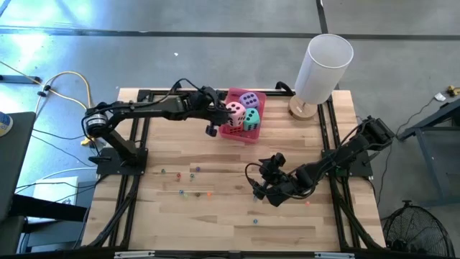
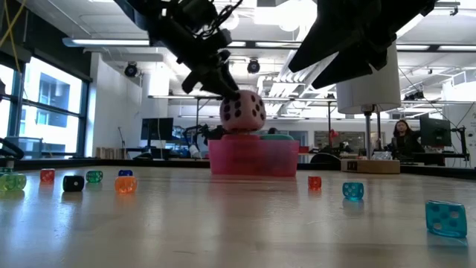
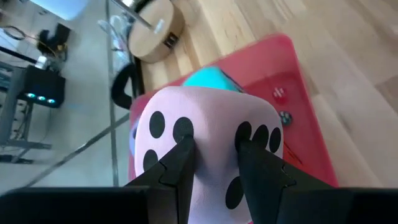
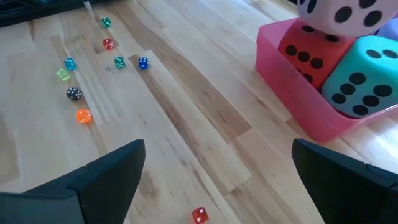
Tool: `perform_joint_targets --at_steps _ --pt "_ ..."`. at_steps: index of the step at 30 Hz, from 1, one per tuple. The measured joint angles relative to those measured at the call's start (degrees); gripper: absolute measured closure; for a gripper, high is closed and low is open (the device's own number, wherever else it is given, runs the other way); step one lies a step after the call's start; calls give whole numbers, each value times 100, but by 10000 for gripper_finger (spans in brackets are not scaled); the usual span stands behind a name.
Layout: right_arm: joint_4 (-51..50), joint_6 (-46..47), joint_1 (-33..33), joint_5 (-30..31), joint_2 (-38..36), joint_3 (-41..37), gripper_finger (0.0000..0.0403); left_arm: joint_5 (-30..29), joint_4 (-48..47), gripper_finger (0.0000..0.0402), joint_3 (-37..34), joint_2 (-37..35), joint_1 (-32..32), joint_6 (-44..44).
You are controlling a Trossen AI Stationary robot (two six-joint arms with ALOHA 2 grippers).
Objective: Pick & Place Dice
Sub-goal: Put the large pink dice into the bin
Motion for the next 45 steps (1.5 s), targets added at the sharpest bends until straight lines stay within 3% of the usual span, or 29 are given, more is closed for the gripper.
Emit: perform_joint_targets --at_steps 23,34,45 --pt "34 -24 0 -17 0 -20 5 143 145 296 11 297 67 213" --pt "36 -24 0 -15 0 -20 5 161 210 201 -4 297 65 -101" --pt "36 -66 0 -17 0 -20 5 245 483 188 -11 189 40 -699"
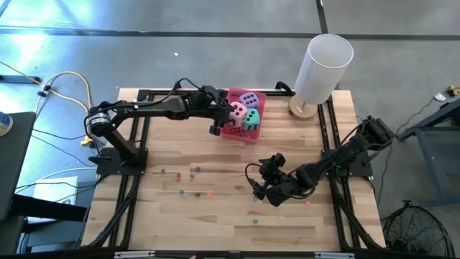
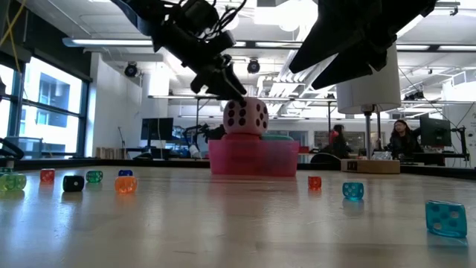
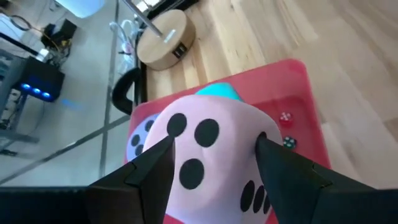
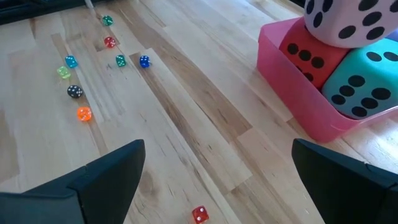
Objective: Pick & Place Dice
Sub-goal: Put the large pink dice into the bin, then put the left small red dice into the bin
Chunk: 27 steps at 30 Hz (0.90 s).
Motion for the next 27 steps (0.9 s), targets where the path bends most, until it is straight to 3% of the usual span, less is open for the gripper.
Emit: perform_joint_targets --at_steps 13,22,27 --pt "29 39 0 -46 0 0 5 416 -867 188 2 -866 -117 -416" --pt "97 186 9 -120 151 2 5 181 -2225 188 7 -1757 -123 -1215" --pt "120 197 9 -213 399 -1 5 507 -2963 188 11 -2080 73 -1550"
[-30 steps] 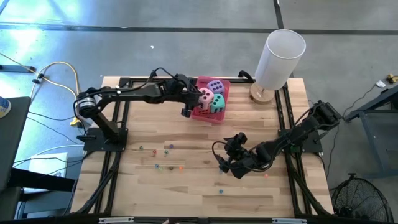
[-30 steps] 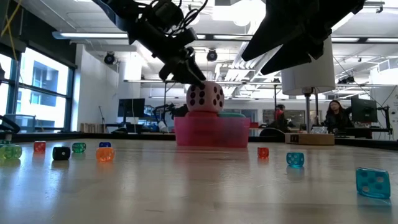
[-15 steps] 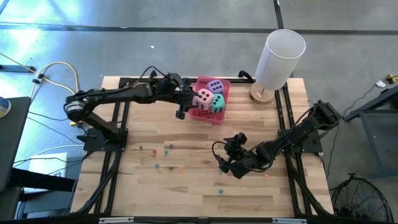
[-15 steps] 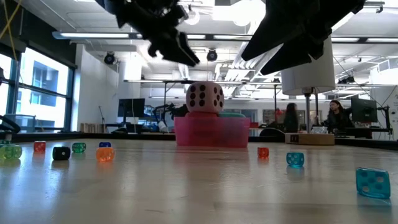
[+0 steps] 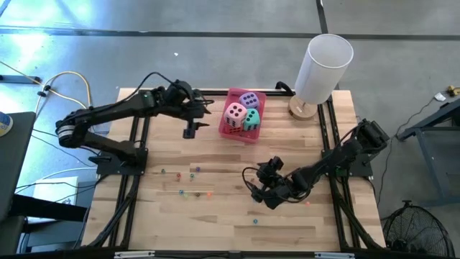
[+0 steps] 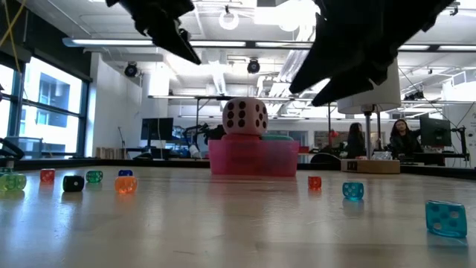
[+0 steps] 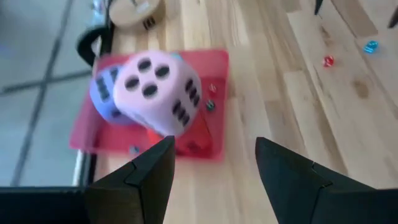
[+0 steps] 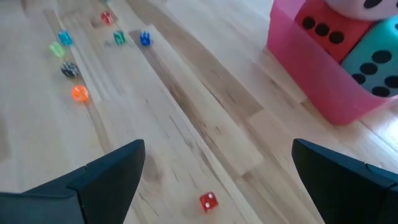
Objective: Pick & Place Dice
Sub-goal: Put the left small red dice into the bin
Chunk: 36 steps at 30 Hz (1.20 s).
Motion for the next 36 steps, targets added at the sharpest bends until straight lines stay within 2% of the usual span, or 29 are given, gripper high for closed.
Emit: perform_joint_targets --at_steps 5,11,14,16,22,29,36 --pt "-72 -2 -4 1 27 3 5 131 -898 188 -41 -142 334 -274" --pt "-226 -8 72 5 6 1 5 1288 -1104 188 -435 -357 828 -636" --pt "-716 184 78 -136 -77 2 5 1209 -1147 188 -770 -553 861 -831" --pt "-1152 716 83 -135 -252 1 5 1112 -1175 188 -957 -780 857 -974" --pt "-2164 1979 406 -20 -867 2 5 1240 -972 188 -1503 -1844 588 -1414" --pt "-3300 3150 1097 984 -969 3 5 972 -555 188 -2338 -3374 224 -2055" --pt "-2518 3212 1318 1344 -711 3 5 1253 383 188 -3323 -4555 -134 -2923"
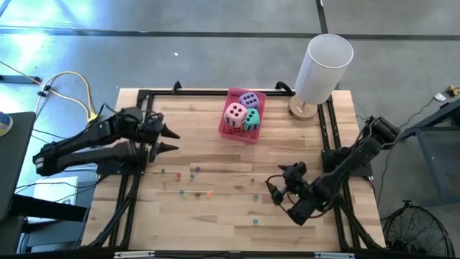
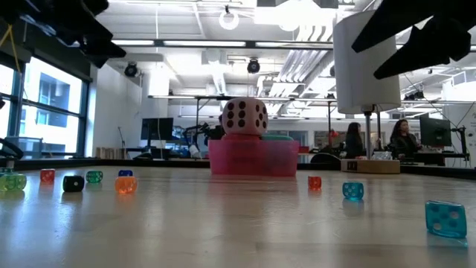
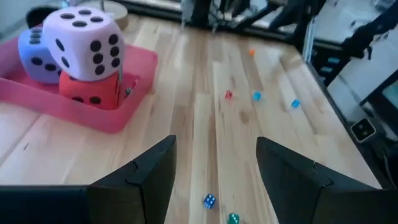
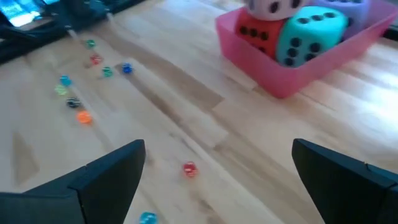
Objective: Pick & Place Dice
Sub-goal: Put the left small red dice into the bin
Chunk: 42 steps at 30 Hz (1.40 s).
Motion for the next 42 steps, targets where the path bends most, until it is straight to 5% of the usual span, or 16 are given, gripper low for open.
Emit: perform_joint_targets --at_steps 5,12,27,34,42 --pt "976 -1098 -49 -57 267 2 5 -47 366 188 -311 -354 -104 39" --pt "925 -1629 -354 -682 611 -2 5 232 463 188 -336 -299 -107 59" --pt "1812 -2627 -1066 -1558 1590 0 5 248 535 188 -336 503 -107 8" --pt "2076 -2641 -1510 -2212 1876 0 5 256 1312 188 -336 968 -121 -11" --pt "2511 -2714 -1743 -2437 2219 22 36 599 1348 188 -336 1465 -383 18"
